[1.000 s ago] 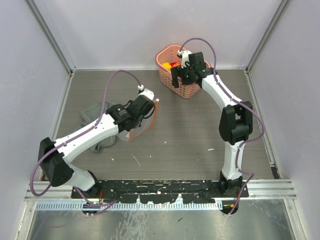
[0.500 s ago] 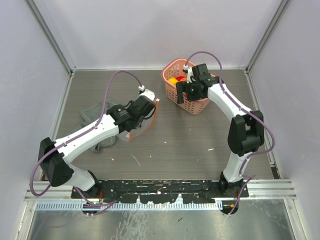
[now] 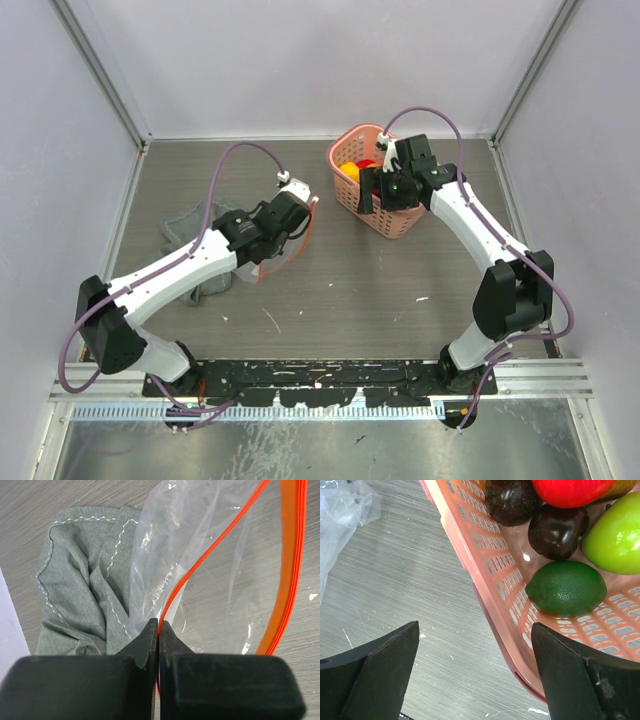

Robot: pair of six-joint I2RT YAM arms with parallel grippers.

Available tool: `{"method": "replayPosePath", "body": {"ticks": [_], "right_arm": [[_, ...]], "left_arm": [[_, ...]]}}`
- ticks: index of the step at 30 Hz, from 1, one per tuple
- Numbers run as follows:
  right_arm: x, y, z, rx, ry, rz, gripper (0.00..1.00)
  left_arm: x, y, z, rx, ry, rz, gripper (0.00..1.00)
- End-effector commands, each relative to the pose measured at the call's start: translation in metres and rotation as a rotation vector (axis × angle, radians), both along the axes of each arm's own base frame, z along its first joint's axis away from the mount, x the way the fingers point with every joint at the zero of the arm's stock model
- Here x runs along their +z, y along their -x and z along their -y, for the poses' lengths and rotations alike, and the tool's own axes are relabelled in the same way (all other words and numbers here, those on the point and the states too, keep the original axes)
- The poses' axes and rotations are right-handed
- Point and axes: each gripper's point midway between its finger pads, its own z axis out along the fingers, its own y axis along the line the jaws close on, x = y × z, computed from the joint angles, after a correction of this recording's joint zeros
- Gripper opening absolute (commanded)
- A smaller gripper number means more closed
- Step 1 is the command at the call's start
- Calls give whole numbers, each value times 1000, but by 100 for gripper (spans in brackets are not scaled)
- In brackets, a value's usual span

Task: Place the food in the zip-top bag and seal the zipper
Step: Move the bin to the center of the board, then pick up the fake fruit from the bin.

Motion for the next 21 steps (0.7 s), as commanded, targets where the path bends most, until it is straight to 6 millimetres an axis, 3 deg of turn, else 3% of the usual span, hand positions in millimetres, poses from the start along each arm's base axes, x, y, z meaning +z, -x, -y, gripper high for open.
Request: {"method": "replayPosePath", "body": {"ticks": [1,5,12,21], "right_arm": [[45,-8,-7,17,-48,123,97],[65,-33,6,-40,17,226,98],[78,-78,21,-138,44,327,99],[51,-132,29,-228,48,374,100]], "left_arm": [[29,-1,3,-13,69,65,0],[31,0,3,-17,79,73,0],[30,-1,3,-23,66,69,0],[29,4,19,-67,137,34,0]]}}
